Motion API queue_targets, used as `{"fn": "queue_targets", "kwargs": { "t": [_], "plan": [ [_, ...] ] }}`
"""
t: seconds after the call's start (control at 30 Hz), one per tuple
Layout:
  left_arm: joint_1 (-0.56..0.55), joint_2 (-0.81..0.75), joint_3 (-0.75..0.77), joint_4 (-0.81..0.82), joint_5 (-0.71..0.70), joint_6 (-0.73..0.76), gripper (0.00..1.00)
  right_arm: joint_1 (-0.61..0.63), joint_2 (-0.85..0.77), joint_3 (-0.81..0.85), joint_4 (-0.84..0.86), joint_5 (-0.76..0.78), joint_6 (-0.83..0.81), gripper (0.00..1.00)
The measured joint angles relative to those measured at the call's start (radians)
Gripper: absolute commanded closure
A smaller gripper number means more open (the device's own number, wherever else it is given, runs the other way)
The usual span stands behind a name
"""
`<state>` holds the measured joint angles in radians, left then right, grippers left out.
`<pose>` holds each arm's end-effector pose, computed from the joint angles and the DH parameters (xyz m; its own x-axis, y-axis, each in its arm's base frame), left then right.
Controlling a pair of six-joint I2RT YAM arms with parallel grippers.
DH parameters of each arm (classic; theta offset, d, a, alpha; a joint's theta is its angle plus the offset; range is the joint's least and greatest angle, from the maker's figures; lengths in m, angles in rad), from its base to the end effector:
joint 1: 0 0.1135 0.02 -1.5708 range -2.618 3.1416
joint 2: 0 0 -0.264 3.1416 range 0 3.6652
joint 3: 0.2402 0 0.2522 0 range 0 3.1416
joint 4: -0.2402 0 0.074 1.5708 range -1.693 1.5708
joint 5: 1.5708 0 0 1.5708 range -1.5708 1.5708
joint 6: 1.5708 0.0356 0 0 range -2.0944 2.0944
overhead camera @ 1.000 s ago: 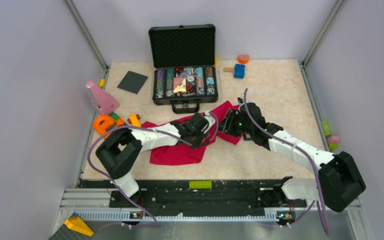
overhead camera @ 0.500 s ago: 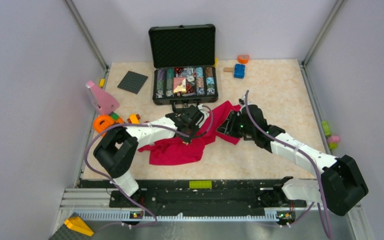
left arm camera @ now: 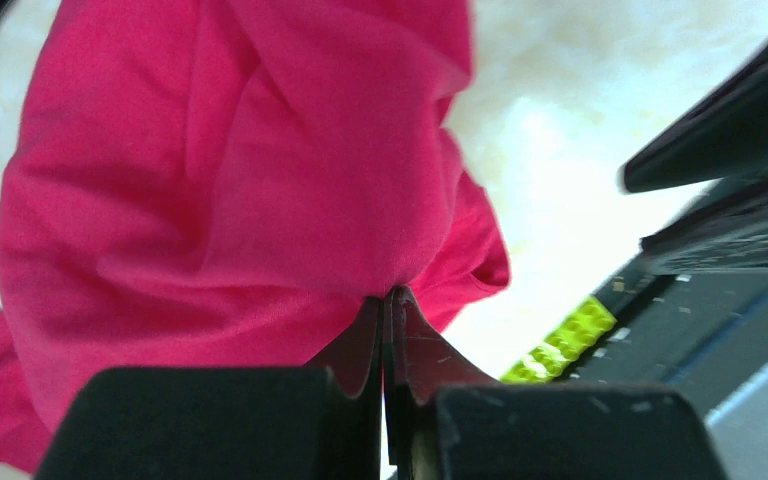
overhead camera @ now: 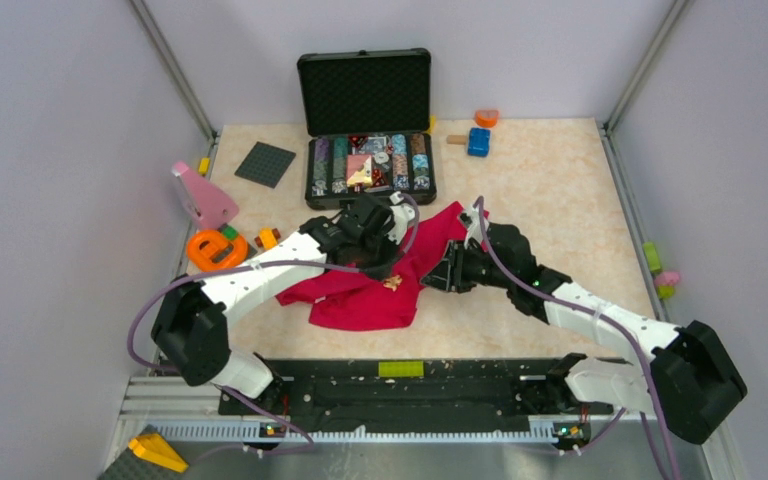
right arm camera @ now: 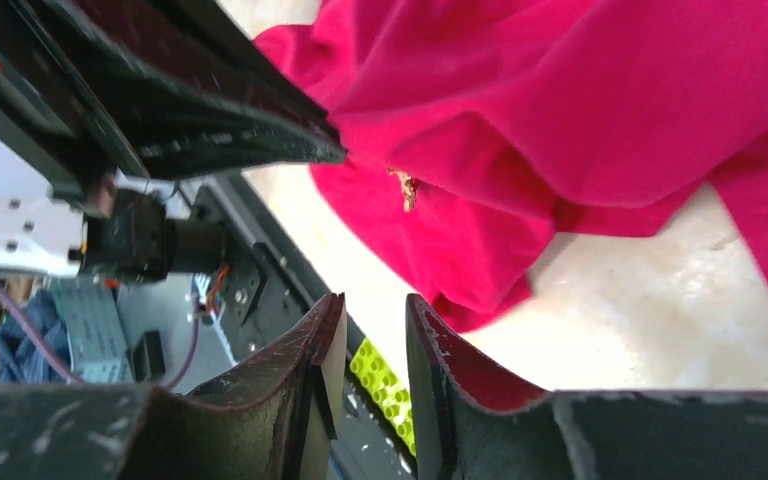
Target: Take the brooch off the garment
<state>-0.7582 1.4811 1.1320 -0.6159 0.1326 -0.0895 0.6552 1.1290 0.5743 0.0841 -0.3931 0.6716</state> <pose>0.2213 -0.2161 0.2592 -0.6603 0.5033 -0.5574 0.6800 0.7158 -0.1591 0.1838 0.1584 0.2257 -0.8001 0.1100 -0.5897 -0.4288 0.5824 0.6906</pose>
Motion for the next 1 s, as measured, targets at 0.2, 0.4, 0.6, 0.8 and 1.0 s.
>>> {"fn": "queue_targets", "kwargs": {
  "t": [0.2, 0.4, 0.6, 0.8, 1.0],
  "plan": [
    [0.043, -0.127, 0.0, 0.036, 0.182, -0.05, 1.0, 0.06, -0.077, -0.065, 0.096, -0.051, -0.041, 0.64],
    [0.097, -0.166, 0.0, 0.085, 0.313, -0.095, 1.0, 0.091, -0.083, -0.064, 0.138, -0.044, -0.052, 0.6],
    [0.1, -0.166, -0.003, 0.105, 0.377, -0.112, 1.0, 0.101, -0.105, -0.063, 0.138, 0.009, -0.068, 0.62],
    [0.1, -0.166, -0.007, 0.123, 0.414, -0.116, 1.0, 0.101, -0.105, -0.032, 0.118, 0.079, -0.079, 0.69],
    [0.1, -0.166, -0.016, 0.13, 0.436, -0.115, 1.0, 0.101, -0.083, -0.01, 0.137, 0.108, -0.08, 0.88]
  ]
}}
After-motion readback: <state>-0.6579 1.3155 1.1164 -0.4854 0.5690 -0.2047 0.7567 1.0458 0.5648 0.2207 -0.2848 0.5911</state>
